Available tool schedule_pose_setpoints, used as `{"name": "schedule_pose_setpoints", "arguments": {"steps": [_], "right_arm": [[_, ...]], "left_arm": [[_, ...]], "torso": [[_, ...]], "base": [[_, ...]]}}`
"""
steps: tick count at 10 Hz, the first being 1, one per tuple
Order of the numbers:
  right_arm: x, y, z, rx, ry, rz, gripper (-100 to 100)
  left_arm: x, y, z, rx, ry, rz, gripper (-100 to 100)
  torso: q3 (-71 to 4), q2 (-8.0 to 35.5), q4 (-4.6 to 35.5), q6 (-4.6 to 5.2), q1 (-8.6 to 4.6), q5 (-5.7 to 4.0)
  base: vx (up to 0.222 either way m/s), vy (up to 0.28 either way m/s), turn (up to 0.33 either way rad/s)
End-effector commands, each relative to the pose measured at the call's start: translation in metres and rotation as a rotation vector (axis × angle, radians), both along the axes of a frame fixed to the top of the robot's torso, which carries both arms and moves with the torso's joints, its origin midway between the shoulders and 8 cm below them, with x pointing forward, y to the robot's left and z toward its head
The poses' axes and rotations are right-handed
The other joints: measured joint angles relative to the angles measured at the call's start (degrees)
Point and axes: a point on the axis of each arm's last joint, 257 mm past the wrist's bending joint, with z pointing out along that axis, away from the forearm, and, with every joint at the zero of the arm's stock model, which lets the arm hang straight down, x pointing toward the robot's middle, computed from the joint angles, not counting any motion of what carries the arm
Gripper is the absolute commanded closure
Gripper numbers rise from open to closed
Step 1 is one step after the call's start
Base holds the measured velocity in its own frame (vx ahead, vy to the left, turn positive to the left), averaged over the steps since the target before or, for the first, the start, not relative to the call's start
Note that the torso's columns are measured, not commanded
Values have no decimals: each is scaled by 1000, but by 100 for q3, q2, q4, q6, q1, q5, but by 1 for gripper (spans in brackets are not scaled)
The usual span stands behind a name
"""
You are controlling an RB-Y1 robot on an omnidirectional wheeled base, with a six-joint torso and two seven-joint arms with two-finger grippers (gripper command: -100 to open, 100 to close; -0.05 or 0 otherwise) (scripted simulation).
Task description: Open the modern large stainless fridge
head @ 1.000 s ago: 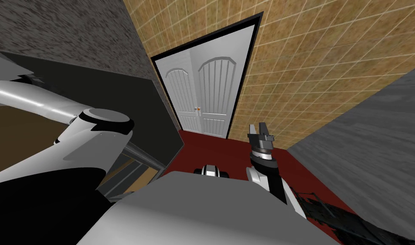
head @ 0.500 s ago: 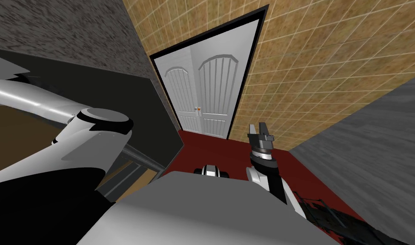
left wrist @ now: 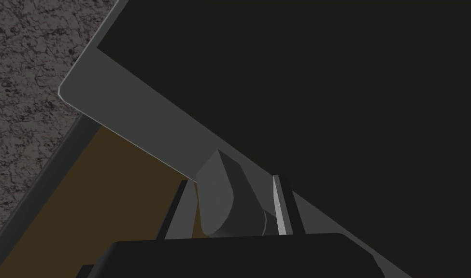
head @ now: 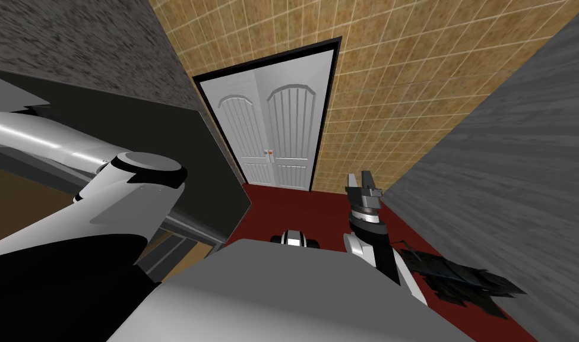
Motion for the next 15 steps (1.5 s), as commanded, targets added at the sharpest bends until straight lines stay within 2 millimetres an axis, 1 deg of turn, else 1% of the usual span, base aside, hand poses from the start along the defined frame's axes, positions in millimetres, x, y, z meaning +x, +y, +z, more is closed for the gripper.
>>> {"name": "schedule_pose_setpoints", "arguments": {"steps": [1,3,6,7,8,10,11,12,14,15], "right_arm": [[0,0,0,0,0,0,0],[0,0,0,0,0,0,0],[0,0,0,0,0,0,0],[0,0,0,0,0,0,0],[0,0,0,0,0,0,0],[0,0,0,0,0,0,0],[0,0,0,0,0,0,0],[0,0,0,0,0,0,0],[0,0,0,0,0,0,0],[0,0,0,0,0,0,0]], "left_arm": [[-30,6,0,-2,-2,63,100],[-65,11,1,-4,-1,142,100],[-118,15,3,-5,-2,262,100],[-118,15,3,-5,-2,262,100],[-136,16,4,-6,-3,302,100],[-172,14,6,-7,-5,381,100],[-157,12,3,-1,-2,352,100],[-176,10,4,-2,-4,396,100],[-210,5,4,-3,-6,474,100],[-210,5,4,-3,-6,474,100]], "torso": [[-1,-5,-5,4,-7,2],[-1,4,-12,38,-6,3],[-3,16,-4,41,-2,-20],[4,18,-3,37,-13,-11],[9,36,1,45,14,-15],[5,19,4,20,18,-5],[23,34,4,20,-8,5],[34,67,12,36,27,1],[10,12,4,10,15,6],[16,19,3,11,-8,6]], "base": [[208,-128,59],[240,-192,36],[253,-218,34],[183,-153,32],[169,-118,-5],[236,-151,24],[89,-86,13],[133,-78,-27],[280,-116,26],[195,-113,58]]}}
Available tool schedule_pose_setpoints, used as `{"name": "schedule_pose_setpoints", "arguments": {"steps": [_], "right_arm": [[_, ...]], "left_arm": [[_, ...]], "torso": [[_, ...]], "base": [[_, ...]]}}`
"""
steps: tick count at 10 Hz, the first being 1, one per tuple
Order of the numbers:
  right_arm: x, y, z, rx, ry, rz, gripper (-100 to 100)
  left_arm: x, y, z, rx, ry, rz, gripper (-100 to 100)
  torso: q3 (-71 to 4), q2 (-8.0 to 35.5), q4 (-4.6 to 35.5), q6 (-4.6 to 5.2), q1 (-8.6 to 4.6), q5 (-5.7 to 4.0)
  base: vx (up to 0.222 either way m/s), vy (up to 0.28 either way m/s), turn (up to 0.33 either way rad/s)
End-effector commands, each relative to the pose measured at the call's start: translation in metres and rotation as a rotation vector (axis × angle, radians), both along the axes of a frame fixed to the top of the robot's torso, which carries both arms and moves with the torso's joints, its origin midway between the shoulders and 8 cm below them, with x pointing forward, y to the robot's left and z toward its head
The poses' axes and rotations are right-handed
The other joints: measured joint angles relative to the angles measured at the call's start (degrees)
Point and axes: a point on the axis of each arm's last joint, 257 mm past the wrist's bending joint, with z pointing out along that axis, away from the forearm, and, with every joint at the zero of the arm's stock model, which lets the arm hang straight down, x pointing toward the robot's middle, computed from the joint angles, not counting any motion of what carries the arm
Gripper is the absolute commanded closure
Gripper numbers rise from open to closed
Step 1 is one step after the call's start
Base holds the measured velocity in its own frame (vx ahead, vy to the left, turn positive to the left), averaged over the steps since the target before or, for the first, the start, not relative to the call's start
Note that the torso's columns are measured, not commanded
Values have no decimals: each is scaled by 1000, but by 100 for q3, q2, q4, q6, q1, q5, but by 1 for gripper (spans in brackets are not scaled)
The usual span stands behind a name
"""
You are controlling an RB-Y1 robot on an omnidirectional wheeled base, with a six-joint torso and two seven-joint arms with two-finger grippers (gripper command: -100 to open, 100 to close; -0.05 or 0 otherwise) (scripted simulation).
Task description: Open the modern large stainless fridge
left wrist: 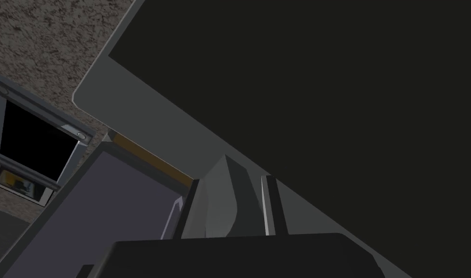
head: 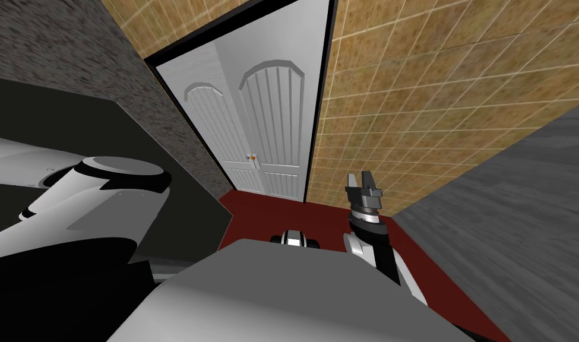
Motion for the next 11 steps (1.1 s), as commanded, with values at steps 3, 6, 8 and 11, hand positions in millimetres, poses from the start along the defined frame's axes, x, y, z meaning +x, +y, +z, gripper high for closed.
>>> {"name": "schedule_pose_setpoints", "arguments": {"steps": [3,6,8,11], "right_arm": [[0,0,0,0,0,0,0],[0,0,0,0,0,0,0],[0,0,0,0,0,0,0],[0,0,0,0,0,0,0]], "left_arm": [[-61,-14,-4,-8,-10,147,100],[-110,-30,-5,-12,-16,265,100],[-126,-36,-5,-13,-19,304,100],[-147,-47,-4,-6,-14,362,100]], "torso": [[7,9,4,6,10,0],[12,23,7,9,7,-5],[35,60,19,10,14,-2],[32,53,25,-10,40,1]], "base": [[261,-95,18],[315,-128,23],[220,-117,7],[171,-14,-55]]}}
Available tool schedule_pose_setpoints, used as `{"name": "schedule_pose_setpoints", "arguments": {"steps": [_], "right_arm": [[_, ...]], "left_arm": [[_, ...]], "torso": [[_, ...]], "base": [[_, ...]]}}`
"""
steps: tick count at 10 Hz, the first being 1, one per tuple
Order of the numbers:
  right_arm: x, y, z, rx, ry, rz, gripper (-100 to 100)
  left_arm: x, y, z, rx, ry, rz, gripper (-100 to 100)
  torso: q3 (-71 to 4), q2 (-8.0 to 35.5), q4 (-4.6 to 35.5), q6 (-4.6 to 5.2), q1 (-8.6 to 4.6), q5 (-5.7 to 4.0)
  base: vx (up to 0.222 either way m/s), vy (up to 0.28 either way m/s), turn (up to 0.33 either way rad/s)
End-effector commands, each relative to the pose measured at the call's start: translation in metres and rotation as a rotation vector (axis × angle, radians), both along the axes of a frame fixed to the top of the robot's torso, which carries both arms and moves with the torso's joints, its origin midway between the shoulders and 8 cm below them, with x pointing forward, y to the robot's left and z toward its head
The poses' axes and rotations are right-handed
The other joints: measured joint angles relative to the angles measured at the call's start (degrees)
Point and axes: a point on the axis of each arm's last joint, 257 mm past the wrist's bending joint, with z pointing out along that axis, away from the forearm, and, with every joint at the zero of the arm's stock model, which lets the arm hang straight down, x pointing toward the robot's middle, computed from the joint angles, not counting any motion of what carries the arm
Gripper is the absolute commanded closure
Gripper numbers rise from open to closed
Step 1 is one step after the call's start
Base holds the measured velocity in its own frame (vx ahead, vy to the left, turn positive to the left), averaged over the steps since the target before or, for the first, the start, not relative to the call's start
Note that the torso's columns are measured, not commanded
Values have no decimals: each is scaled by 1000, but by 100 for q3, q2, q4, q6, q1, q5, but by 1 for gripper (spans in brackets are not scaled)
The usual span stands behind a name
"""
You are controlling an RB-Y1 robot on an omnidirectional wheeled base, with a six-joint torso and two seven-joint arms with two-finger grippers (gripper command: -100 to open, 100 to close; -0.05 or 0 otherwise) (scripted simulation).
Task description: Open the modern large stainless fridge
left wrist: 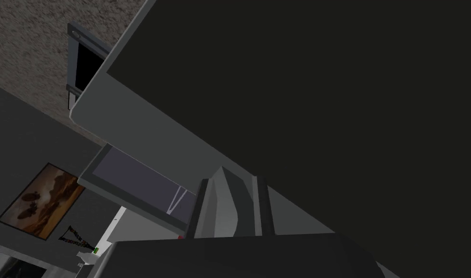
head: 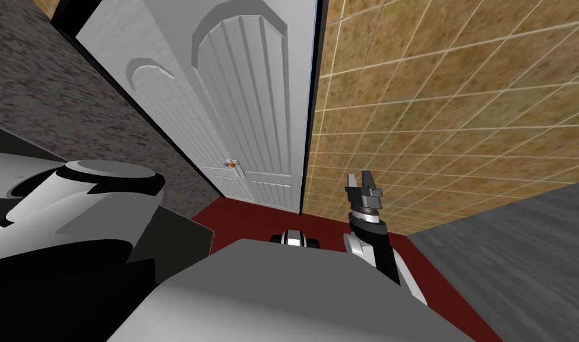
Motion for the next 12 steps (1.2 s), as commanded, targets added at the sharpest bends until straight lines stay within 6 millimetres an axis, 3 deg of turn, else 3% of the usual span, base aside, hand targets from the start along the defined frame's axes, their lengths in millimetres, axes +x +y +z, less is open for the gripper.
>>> {"name": "schedule_pose_setpoints", "arguments": {"steps": [1,4,7,8,10,12], "right_arm": [[0,0,0,0,0,0,0],[0,0,0,0,0,0,0],[0,0,0,0,0,0,0],[0,0,0,0,0,0,0],[0,0,0,0,0,0,0],[0,0,0,0,0,0,0]], "left_arm": [[-43,-20,0,1,-7,109,100],[-74,-38,-1,-1,-11,192,100],[-119,-68,-4,-7,-19,316,100],[-112,-65,15,11,-4,289,-100],[-120,-72,28,13,-4,299,-100],[-130,-80,39,14,-4,311,-100]], "torso": [[-21,-47,-13,-4,-22,2],[-17,-35,-24,48,-43,7],[2,-25,-5,5,-38,8],[10,-22,-1,1,-43,12],[17,43,1,39,-34,-19],[-10,8,-2,11,-7,-20]], "base": [[346,35,52],[251,-18,31],[301,-13,7],[170,20,-82],[-42,23,-124],[-33,32,-48]]}}
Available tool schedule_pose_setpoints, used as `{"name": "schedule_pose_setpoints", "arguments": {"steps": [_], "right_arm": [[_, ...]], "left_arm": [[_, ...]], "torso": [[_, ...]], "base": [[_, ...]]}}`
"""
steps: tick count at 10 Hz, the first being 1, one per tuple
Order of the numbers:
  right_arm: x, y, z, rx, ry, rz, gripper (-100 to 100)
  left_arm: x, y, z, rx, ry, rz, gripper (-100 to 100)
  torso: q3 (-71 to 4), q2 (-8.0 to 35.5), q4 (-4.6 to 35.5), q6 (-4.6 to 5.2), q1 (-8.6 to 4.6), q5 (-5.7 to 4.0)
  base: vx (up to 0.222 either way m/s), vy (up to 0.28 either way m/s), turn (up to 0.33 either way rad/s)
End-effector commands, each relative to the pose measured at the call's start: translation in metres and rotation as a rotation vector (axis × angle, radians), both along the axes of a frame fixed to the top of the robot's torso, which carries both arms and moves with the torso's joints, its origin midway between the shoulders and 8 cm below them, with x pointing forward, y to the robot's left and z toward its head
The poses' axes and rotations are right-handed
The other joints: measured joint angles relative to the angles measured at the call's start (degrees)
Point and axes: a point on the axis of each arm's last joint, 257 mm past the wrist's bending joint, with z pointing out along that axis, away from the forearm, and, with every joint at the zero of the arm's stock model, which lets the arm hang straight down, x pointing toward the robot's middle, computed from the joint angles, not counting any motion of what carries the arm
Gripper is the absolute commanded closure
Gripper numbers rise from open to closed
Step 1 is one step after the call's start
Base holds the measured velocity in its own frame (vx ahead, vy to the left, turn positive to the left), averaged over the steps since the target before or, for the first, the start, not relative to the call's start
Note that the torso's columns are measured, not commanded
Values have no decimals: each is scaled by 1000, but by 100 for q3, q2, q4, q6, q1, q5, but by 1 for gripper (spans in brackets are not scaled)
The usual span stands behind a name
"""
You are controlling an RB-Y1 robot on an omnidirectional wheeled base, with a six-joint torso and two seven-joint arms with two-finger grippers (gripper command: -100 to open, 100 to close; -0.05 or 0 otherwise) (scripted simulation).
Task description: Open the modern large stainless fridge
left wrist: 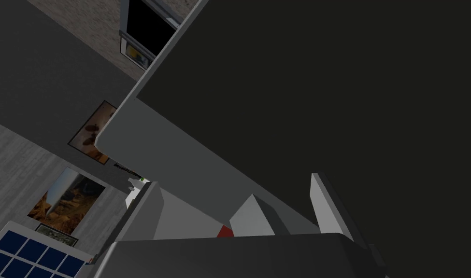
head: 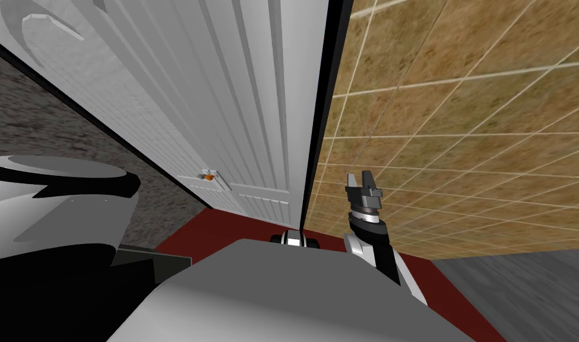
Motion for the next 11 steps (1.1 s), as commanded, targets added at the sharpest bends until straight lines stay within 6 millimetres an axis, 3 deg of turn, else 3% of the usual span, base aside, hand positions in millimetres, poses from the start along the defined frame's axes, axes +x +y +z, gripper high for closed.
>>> {"name": "schedule_pose_setpoints", "arguments": {"steps": [1,5,6,11], "right_arm": [[0,0,0,0,0,0,0],[0,0,0,0,0,0,0],[0,0,0,0,0,0,0],[0,0,0,0,0,0,0]], "left_arm": [[-16,-10,15,3,-1,21,-100],[-29,-19,27,1,0,38,-100],[-30,-19,27,0,-1,38,0],[-29,-19,27,0,-1,38,0]], "torso": [[-19,-31,-13,10,-7,0],[-62,-93,-42,38,-31,-6],[-57,-86,-40,37,-32,-5],[-49,-75,-36,37,-26,-4]], "base": [[-17,35,-35],[-5,27,-52],[0,0,0],[0,0,0]]}}
